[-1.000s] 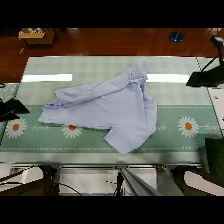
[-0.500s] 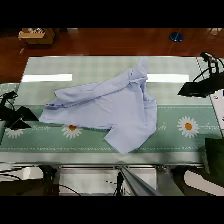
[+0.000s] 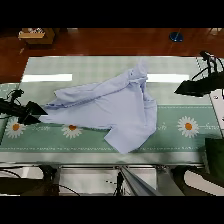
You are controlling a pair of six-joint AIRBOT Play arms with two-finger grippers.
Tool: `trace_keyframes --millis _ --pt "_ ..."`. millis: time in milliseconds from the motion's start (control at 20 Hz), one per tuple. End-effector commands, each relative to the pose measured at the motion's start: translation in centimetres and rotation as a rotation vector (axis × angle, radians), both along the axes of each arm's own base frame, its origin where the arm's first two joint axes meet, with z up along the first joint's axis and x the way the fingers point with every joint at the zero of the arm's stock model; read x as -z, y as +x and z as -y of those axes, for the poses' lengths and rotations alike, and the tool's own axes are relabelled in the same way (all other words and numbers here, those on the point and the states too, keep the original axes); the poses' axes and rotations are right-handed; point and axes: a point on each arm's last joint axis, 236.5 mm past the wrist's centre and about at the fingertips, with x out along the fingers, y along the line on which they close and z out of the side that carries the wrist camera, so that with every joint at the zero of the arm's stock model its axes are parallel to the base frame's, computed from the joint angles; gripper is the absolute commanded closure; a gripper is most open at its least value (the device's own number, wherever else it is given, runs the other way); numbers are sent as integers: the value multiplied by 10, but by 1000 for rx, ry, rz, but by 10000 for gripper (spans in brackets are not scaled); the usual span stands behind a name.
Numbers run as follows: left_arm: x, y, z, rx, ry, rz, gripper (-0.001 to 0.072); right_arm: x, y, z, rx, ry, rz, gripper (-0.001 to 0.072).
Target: Fold the shirts.
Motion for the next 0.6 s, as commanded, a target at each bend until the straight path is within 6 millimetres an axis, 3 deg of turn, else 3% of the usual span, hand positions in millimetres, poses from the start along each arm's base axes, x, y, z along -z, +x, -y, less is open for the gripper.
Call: trace_keyframes --millis 0,100,150,300,400,550 --pt "21 8 8 -12 36 -43 43 -8 3 -10 5 46 20 174" --pt "32 -1 -8 -37 125 -108 478 -15 3 -12 6 51 40 174" --pt "33 -3 -12 -62 137 -126 586 -21 2 -12 5 49 54 173" --pt "31 -5 -11 -74 127 -142 684 -40 -1 -13 4 35 107 173" --pt "26 -11 -7 -39 105 -147 684 -46 -5 -4 2 -17 124 174" --pt "17 -15 -3 21 84 -118 684 -14 -41 31 1 -130 -30 172"
